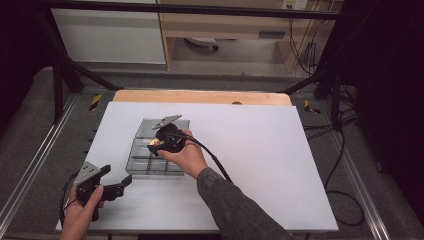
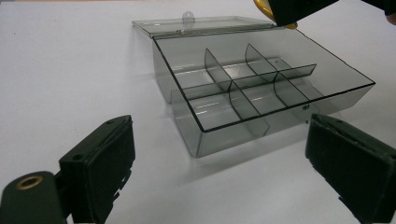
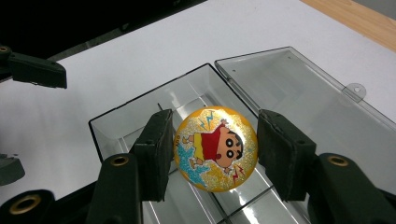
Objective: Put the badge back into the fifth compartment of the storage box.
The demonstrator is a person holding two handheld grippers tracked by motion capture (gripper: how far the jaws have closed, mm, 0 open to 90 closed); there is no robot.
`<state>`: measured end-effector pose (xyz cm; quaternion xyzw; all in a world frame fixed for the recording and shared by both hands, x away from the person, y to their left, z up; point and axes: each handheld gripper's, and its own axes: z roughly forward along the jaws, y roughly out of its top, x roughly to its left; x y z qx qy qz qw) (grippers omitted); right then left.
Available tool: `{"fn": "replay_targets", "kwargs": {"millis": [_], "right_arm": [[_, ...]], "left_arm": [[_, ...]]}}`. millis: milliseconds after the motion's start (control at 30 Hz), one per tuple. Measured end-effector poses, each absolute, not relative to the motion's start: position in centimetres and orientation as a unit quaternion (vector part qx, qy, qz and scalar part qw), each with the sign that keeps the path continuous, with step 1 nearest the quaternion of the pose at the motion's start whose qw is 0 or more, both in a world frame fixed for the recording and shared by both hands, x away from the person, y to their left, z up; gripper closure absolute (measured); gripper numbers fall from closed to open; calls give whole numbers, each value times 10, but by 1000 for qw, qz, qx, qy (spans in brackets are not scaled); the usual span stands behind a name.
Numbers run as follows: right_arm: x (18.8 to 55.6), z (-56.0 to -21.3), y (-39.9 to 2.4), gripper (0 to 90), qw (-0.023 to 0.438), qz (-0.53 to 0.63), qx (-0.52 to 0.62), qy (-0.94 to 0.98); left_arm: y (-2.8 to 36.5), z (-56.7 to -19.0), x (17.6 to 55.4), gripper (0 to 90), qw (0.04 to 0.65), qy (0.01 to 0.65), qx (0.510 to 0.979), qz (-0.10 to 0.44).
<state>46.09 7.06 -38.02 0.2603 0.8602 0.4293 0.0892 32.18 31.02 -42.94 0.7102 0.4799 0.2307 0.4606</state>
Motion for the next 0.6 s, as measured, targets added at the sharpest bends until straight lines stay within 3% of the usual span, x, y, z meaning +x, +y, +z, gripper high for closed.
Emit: {"fn": "replay_targets", "kwargs": {"millis": [600], "right_arm": [[461,-385,71,470,84,426,267,860]], "left_arm": [[309,-429,322,89,459,476,714,230]]}}
